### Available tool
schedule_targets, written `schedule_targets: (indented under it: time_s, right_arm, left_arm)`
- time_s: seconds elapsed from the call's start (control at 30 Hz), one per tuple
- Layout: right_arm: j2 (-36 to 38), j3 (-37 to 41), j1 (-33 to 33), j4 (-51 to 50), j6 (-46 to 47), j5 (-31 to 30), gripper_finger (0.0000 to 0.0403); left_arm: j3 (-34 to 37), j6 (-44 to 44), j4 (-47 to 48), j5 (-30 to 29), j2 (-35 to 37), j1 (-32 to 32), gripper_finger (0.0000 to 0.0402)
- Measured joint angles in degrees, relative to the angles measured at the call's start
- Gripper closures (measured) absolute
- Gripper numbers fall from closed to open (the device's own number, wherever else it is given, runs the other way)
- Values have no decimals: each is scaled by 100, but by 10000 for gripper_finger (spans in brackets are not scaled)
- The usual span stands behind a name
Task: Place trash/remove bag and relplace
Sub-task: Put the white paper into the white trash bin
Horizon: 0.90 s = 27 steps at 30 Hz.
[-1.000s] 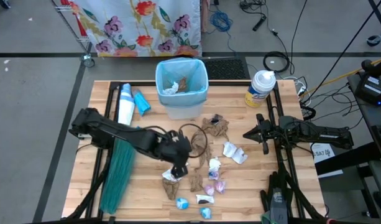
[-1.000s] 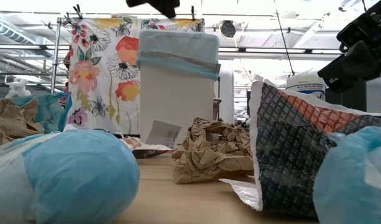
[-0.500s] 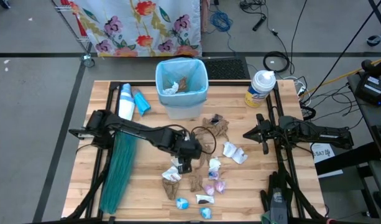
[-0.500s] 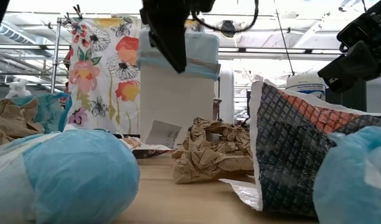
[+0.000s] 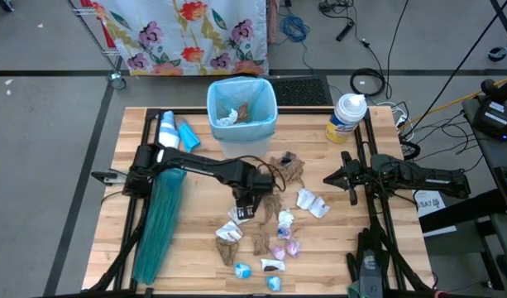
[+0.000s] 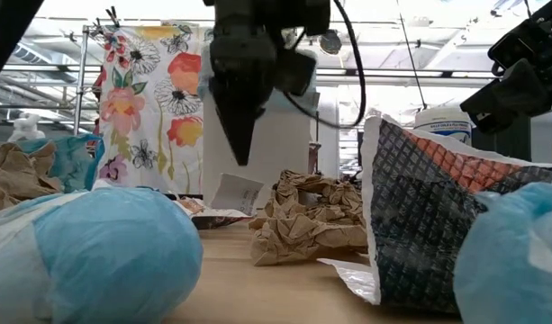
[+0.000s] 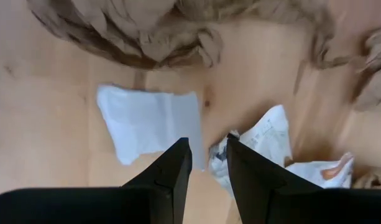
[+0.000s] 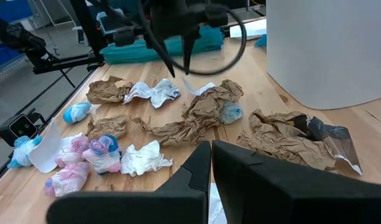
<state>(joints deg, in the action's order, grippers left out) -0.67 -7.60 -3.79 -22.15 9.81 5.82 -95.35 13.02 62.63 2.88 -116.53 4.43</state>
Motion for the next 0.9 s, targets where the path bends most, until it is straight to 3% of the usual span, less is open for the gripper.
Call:
schedule_targets:
  time_s: [0.3,0.4,0.53,0.9]
  right_arm:
    - [2,1,1,0,0,-1,394]
    - [0,0,2,0,-1,0,394]
    - [1,0,0,0,0,-2,394]
    - [1,0,0,0,-1,0,394]
  left_arm:
    - [2,-41,-62,137,-327,-155,295]
    - [7,-53,-21,140,-334,-212,319]
    - [15,-141,-31,137,-328,-310,387]
    - [15,-143,-13,135,-326,-359,399]
